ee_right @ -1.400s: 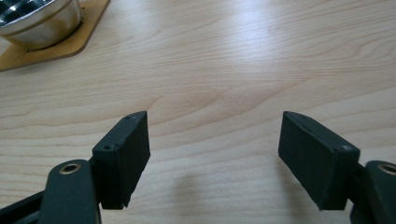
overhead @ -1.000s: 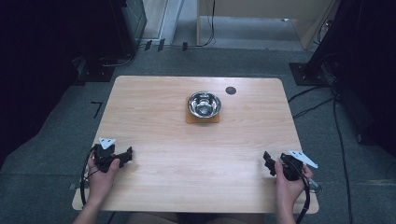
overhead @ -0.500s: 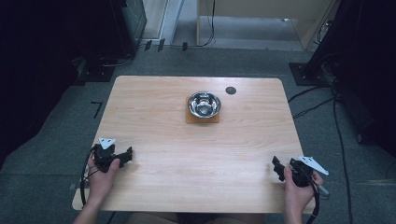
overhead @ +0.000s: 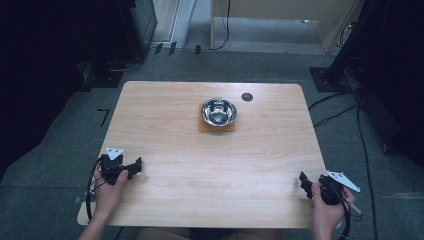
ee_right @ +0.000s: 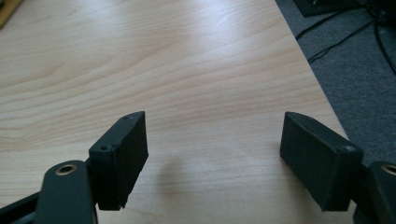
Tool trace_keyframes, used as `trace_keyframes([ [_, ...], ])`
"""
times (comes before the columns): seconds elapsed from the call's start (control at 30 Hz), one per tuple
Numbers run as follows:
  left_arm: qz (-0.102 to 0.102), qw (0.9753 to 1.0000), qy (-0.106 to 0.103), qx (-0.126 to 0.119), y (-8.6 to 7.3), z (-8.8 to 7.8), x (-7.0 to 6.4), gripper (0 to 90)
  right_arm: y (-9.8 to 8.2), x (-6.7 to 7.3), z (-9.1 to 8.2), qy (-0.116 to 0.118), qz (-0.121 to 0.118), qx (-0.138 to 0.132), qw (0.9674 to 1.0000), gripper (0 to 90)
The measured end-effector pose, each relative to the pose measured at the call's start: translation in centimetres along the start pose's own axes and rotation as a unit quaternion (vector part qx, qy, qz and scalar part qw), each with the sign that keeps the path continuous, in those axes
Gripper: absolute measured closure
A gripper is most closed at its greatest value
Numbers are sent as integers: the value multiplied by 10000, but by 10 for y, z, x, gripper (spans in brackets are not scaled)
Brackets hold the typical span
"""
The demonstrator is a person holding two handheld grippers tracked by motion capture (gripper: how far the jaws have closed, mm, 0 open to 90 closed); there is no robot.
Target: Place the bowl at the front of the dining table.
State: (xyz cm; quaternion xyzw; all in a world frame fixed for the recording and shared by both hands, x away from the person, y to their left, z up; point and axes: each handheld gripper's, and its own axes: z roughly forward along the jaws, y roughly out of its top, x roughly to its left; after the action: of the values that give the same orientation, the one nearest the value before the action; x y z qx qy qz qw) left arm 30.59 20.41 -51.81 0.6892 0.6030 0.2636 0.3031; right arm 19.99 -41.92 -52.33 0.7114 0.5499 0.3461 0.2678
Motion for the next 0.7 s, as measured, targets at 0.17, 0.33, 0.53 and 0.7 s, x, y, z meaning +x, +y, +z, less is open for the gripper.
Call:
trace_keyframes([
  [0.17,0,10000,0,-1,0,0,0,146,0,3,1,-167,-230,145,9995,214],
  [0.33,-1,10000,0,-1,0,0,0,146,-1,14,6,-441,-766,321,9956,159],
  [0.53,-1,10000,0,-3,0,0,0,147,-1,15,7,-396,-788,347,9955,143],
  [0.7,5,10000,-2,4,0,0,0,146,-2,17,6,-356,-814,333,9955,169],
])
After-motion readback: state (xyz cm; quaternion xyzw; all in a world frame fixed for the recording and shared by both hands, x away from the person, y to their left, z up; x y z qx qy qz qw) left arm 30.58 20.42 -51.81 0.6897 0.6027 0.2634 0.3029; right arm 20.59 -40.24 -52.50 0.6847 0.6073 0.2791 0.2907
